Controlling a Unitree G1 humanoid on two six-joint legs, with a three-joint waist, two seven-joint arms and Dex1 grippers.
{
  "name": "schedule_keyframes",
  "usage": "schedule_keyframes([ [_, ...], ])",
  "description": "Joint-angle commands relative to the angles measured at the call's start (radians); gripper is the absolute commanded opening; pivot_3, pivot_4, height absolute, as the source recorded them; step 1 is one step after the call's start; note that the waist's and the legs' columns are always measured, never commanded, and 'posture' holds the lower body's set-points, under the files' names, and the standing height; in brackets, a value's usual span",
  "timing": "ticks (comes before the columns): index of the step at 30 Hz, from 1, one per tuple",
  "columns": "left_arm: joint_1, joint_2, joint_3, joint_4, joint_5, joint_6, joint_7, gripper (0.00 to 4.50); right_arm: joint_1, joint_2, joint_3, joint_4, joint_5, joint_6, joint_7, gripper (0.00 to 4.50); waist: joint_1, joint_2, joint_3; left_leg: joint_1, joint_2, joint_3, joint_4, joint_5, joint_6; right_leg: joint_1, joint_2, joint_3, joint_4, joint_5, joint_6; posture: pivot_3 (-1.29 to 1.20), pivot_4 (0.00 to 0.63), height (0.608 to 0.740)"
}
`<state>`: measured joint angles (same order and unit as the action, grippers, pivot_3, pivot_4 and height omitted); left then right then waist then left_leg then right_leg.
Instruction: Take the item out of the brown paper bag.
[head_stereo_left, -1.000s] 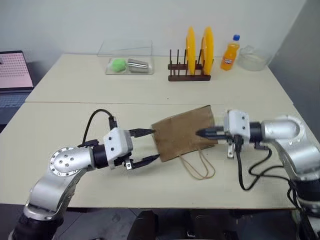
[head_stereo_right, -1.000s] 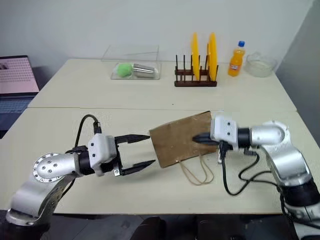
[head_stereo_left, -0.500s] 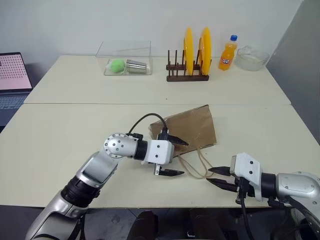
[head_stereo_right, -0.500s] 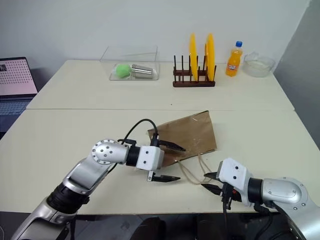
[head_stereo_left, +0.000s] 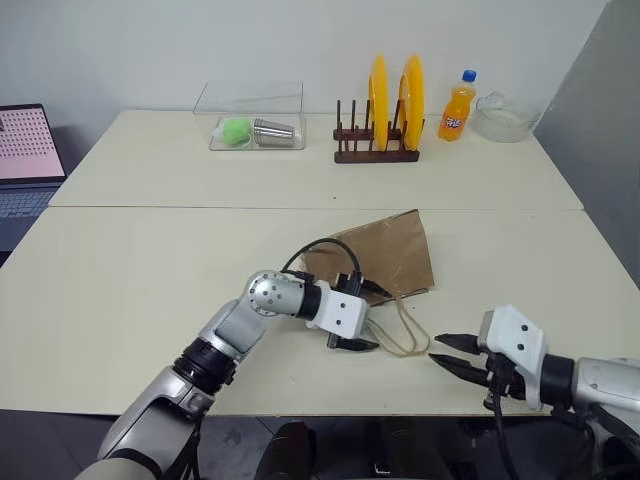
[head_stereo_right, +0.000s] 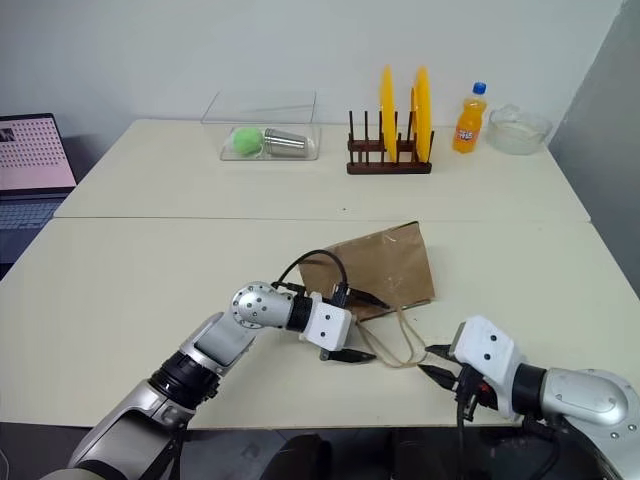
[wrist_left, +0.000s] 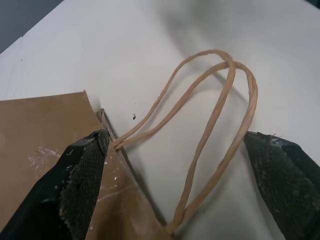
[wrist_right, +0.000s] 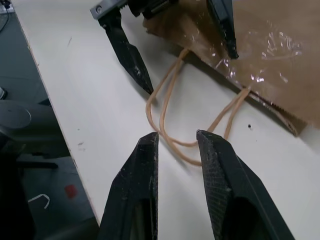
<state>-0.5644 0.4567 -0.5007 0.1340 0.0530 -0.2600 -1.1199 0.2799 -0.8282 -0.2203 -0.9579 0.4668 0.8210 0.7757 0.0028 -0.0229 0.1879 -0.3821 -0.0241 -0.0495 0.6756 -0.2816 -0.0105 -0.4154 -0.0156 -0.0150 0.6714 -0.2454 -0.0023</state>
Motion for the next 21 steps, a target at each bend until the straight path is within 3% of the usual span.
schedule_keyframes([
  [1, -0.022, -0.016, 0.026, 0.006, -0.041, 0.022, -0.019, 4.5, 0.032, -0.012, -0.037, -0.068, 0.011, -0.018, -0.009, 1.23, 0.0, 0.0, 0.0, 0.0, 0.0, 0.0, 0.0, 0.0, 0.0, 0.0, 0.0, 0.0, 0.0, 0.0, 0.0, 0.0, 0.15, 0.74],
  [5, -0.032, -0.027, 0.037, 0.003, -0.093, 0.078, -0.062, 4.5, 0.062, -0.009, -0.048, -0.081, 0.034, -0.021, -0.014, 1.23, 0.0, 0.0, 0.0, 0.0, 0.0, 0.0, 0.0, 0.0, 0.0, 0.001, 0.0, 0.0, -0.001, 0.0, 0.001, 0.0, 0.15, 0.74],
  [11, -0.065, 0.051, 0.06, -0.045, -0.174, 0.165, -0.199, 4.5, 0.077, 0.012, -0.084, -0.086, 0.071, -0.054, -0.03, 1.23, -0.004, 0.0, 0.0, 0.0, 0.001, -0.001, 0.0, 0.0, 0.0, 0.002, 0.001, -0.001, -0.002, 0.0, 0.001, 0.0, 0.15, 0.74],
  [14, -0.085, 0.037, 0.08, -0.065, -0.194, 0.206, -0.19, 4.5, 0.077, 0.016, -0.095, -0.081, 0.09, -0.05, -0.045, 1.81, -0.003, 0.0, 0.0, 0.001, 0.001, -0.002, 0.0, 0.0, 0.0, 0.004, 0.001, -0.002, -0.005, 0.001, 0.002, 0.0, 0.15, 0.74],
  [19, -0.112, -0.032, 0.074, 0.005, -0.111, 0.102, -0.096, 4.5, 0.1, -0.01, -0.089, -0.089, 0.073, -0.061, -0.053, 3.53, 0.0, 0.0, 0.0, 0.0, 0.0, -0.002, 0.0, -0.001, 0.002, 0.006, 0.0, -0.002, -0.009, 0.002, 0.003, 0.0, 0.15, 0.74],
  [21, -0.115, -0.045, 0.054, 0.045, -0.066, 0.03, -0.08, 4.5, 0.116, -0.022, -0.083, -0.089, 0.066, -0.076, -0.054, 3.53, 0.003, 0.0, 0.0, 0.0, 0.0, -0.002, 0.0, -0.001, 0.002, 0.006, 0.0, -0.002, -0.01, 0.002, 0.003, 0.0, 0.15, 0.74],
])
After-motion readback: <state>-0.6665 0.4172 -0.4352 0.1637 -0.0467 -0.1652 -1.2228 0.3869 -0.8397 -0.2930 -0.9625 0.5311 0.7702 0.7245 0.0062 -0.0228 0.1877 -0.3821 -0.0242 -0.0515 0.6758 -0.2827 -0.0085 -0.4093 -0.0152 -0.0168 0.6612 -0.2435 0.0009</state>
